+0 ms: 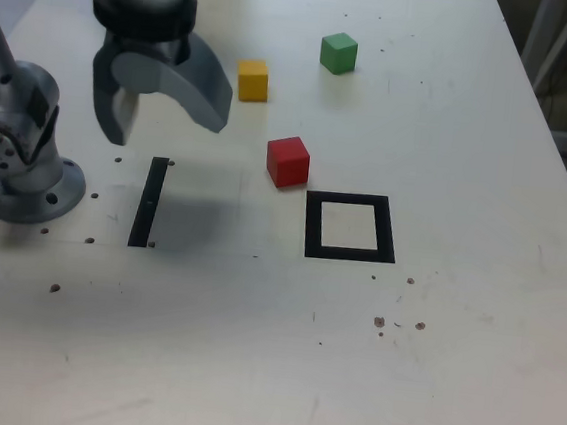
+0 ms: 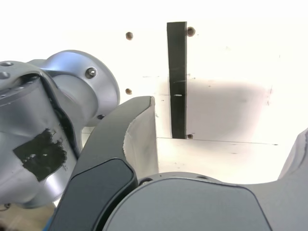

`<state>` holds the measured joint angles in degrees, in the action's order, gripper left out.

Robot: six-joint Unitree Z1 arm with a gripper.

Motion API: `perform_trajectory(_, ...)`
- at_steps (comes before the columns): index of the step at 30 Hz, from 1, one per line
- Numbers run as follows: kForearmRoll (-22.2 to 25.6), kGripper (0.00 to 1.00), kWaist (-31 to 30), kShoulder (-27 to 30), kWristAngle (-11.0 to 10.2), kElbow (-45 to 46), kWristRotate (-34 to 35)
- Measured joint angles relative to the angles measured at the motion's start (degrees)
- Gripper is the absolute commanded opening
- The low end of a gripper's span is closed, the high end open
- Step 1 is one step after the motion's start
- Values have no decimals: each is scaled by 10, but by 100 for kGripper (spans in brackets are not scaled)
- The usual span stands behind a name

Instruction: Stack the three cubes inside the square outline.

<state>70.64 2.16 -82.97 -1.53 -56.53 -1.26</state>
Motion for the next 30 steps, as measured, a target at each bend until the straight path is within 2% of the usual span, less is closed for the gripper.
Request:
perform_trajectory(5,22,98,0,-31,-8,-51,25)
perform_trajectory(10,49,98,6,-109,-15,-151,42)
perform_trajectory(18,52,96,33,-184,-12,-199,58)
perform_trajectory(21,44,96,56,-223,-12,-205,58)
perform_trajectory(25,29,95,69,-229,-11,-198,57)
perform_trajectory(30,-19,94,75,-250,2,-178,57)
